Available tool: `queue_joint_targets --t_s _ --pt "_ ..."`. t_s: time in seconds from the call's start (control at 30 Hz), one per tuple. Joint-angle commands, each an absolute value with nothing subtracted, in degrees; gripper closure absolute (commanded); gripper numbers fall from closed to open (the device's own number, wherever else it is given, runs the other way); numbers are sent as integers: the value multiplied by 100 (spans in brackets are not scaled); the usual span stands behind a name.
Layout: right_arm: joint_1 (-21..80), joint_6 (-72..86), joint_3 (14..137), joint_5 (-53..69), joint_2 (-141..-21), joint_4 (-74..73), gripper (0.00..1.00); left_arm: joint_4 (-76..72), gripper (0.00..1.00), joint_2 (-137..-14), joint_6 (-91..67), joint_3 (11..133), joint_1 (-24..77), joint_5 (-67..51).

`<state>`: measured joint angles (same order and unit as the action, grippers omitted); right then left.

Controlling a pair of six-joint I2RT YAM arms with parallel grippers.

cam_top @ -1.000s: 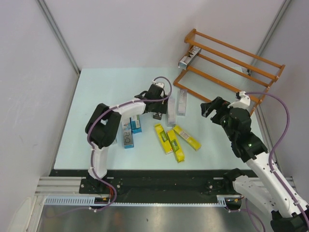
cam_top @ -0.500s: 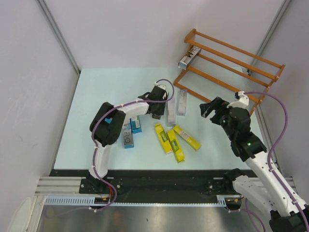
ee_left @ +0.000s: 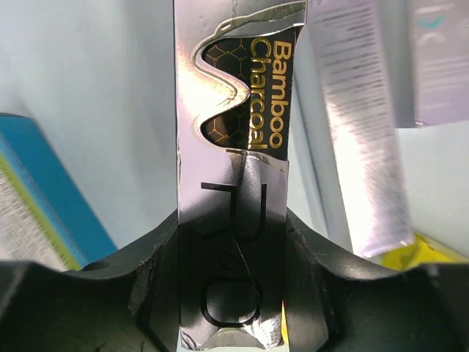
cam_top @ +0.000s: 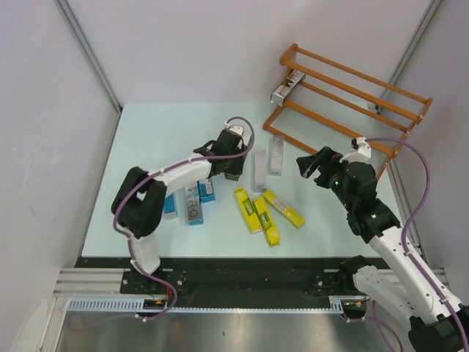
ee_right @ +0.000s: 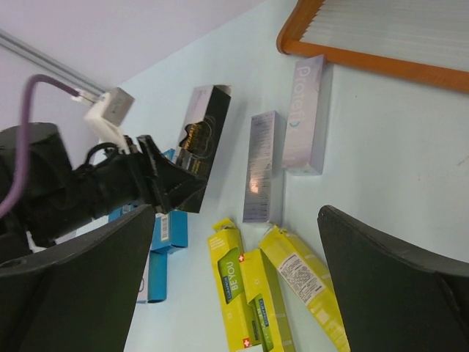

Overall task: Place and organize the toothpastes onto the shelf
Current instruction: Pick up the toothpaste from the center of the board.

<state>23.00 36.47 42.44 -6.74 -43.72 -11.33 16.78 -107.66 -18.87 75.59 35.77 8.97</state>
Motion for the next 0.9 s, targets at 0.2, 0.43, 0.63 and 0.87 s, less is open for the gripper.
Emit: queue_joint_targets --t_s 0.2,0.43,0.63,0.87 --pt "2329 4121 4070 112 -4869 -98 0 1415 61 -8546 -2127 6444 3735 967" --pt "2487 4779 3736 1001 -5694 1446 0 1872 60 -7710 -2250 6214 4157 1134" --pt "2891 5202 3630 1397 -6486 2618 0 1933 60 -7383 -2461 6038 4631 1090" --pt "3208 5571 3630 1731 -7084 3524 1 1863 60 -7409 -2663 6020 5141 1169"
